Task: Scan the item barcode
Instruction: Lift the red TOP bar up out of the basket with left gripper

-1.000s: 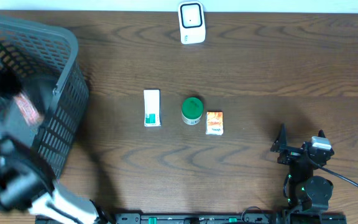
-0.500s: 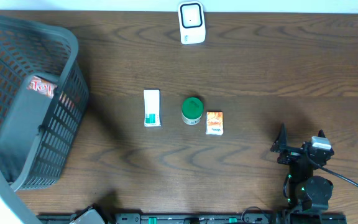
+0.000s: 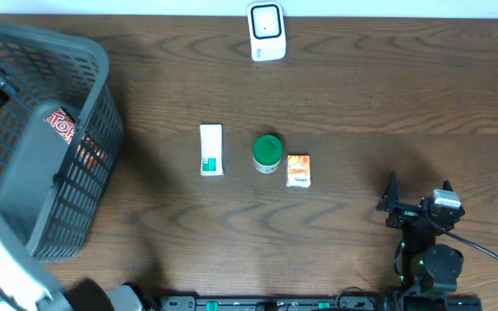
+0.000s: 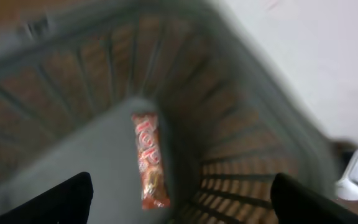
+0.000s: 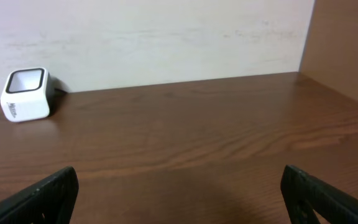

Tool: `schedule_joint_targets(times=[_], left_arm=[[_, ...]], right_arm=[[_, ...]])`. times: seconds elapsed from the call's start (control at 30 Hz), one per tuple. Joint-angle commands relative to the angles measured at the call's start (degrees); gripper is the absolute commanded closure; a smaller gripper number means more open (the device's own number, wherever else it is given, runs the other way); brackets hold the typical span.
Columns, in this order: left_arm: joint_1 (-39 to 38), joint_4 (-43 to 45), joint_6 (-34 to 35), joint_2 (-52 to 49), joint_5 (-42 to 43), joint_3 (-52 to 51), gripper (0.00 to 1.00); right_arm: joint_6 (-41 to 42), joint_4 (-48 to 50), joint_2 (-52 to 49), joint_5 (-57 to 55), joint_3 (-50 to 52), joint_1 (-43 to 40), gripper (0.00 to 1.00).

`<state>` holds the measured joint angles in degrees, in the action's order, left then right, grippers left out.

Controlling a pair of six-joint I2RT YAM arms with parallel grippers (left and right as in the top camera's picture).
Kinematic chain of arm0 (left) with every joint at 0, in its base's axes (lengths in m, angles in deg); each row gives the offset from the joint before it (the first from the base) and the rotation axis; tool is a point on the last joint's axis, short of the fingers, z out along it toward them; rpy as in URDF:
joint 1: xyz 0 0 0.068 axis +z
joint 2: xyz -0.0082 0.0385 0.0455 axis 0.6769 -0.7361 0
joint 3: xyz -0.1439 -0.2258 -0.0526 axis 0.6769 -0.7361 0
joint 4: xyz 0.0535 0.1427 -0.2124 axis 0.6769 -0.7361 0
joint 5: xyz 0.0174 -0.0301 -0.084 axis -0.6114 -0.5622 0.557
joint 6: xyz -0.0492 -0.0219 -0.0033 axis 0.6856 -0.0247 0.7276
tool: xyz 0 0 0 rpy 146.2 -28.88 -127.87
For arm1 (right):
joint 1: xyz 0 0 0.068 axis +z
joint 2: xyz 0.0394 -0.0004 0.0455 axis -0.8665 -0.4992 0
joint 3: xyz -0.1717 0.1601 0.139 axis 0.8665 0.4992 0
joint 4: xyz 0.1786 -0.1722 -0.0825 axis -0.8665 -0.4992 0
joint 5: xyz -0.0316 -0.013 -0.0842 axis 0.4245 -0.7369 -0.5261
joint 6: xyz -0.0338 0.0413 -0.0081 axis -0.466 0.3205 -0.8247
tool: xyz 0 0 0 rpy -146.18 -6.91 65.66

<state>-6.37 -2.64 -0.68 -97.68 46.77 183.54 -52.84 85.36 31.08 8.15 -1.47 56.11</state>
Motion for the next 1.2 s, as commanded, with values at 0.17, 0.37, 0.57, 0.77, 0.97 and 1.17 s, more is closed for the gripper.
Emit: schedule_joint_targets(times=[0.17, 0.37, 0.57, 0.77, 0.97, 1.17], left_arm=[[-7.26, -0.31, 9.38, -15.80, -12.87, -0.57, 0.07], [-10.34, -1.18, 14.45, -25.88, -15.02, -0.57, 0.07], [-10.34, -2.32, 15.23, -35.17, -14.64, -0.59, 0.07], [-10.91, -1.81, 13.14, -40.89, -13.92, -0.59, 0.07], [-11.89, -1.90, 12.83, -43.58, -13.92, -0.59, 0.06], [-11.78, -5.01, 12.59, -43.98, -13.97, -0.55, 0.77]], right_arm=[[-0.66, -0.15, 0.26, 0.09, 0.07, 0.66, 0.01], [-0.66, -0.17, 0.26, 0.07, 0.07, 0.66, 0.01], [-0.66, -0.17, 0.26, 0.07, 0.07, 0.66, 0.01], [-0.66, -0.17, 0.26, 0.07, 0.07, 0.66, 0.01], [-0.66, -0.15, 0.24, 0.07, 0.07, 0.66, 0.01], [-0.66, -0.17, 0.20, 0.07, 0.07, 0.66, 0.01]])
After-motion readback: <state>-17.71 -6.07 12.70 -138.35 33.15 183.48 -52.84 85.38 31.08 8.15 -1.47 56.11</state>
